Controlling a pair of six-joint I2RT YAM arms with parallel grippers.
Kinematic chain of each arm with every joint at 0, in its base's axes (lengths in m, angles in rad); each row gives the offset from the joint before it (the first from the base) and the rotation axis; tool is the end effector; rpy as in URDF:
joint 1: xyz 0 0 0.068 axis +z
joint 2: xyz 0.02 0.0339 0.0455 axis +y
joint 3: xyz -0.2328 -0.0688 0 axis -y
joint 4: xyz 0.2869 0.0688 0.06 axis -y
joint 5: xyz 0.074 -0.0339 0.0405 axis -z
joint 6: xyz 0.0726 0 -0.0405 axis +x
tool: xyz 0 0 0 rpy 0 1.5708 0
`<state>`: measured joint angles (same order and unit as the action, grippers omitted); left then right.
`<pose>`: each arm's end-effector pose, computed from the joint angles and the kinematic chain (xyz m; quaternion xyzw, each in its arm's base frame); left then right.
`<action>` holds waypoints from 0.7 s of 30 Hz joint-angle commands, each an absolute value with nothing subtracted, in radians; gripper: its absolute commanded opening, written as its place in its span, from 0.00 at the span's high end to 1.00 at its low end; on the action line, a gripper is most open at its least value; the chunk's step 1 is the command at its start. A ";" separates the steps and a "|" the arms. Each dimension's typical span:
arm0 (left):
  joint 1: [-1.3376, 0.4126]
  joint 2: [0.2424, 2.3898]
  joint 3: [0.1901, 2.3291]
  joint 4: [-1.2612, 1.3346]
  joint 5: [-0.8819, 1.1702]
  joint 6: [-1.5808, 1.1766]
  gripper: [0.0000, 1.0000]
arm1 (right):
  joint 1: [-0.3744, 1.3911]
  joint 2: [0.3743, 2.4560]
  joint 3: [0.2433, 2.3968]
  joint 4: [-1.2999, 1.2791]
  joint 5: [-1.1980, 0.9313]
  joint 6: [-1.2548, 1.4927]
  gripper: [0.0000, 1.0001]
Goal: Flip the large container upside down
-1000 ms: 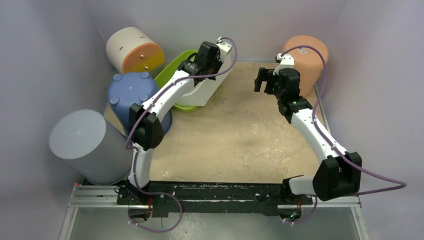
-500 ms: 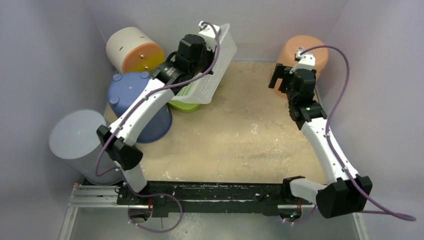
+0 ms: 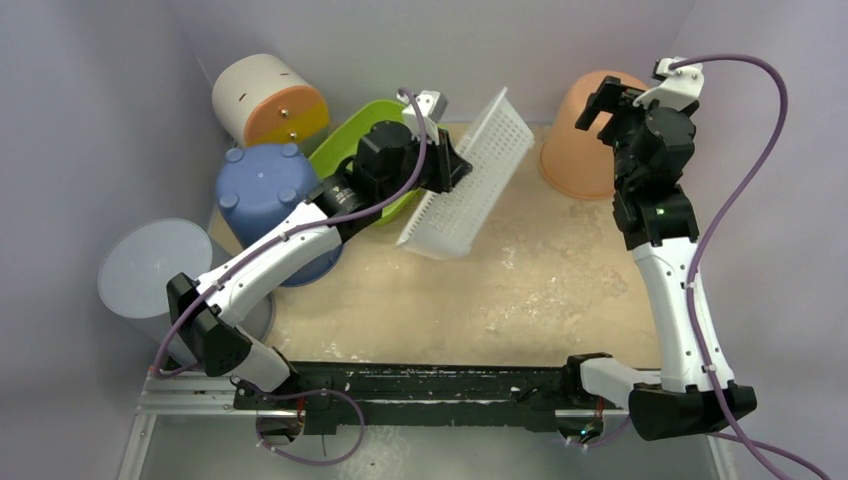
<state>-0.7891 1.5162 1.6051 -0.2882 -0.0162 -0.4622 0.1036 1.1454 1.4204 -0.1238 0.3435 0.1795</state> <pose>0.3048 -0.3054 0.4022 0.1209 0.7644 -0.3658 0.5170 0.3253 0.0092 0.4826 0.1539 0.6367 -0.0048 0.7556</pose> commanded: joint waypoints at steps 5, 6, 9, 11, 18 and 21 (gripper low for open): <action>-0.808 1.480 1.427 0.279 0.218 -0.885 1.00 | 0.094 1.151 1.490 -0.135 0.322 0.166 0.00; -0.808 1.478 1.397 0.337 0.221 -0.932 1.00 | 0.094 1.148 1.484 -0.133 0.322 0.165 0.00; -0.808 1.486 1.280 0.596 0.213 -1.132 1.00 | 0.094 1.146 1.467 -0.121 0.325 0.166 0.00; -0.809 1.516 1.229 0.730 0.207 -1.248 1.00 | 0.094 1.149 1.457 -0.114 0.323 0.165 0.00; -0.811 1.642 1.162 0.926 0.191 -1.404 1.00 | 0.092 1.143 1.430 -0.101 0.335 0.158 0.00; -0.811 1.698 1.150 1.010 0.193 -1.466 1.00 | 0.092 1.141 1.421 -0.093 0.338 0.155 0.00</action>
<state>-0.8104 1.6672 1.1507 0.7166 0.1875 -1.3117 0.0967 1.1542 1.4296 -0.1375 0.3241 0.1719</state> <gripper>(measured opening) 0.118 0.998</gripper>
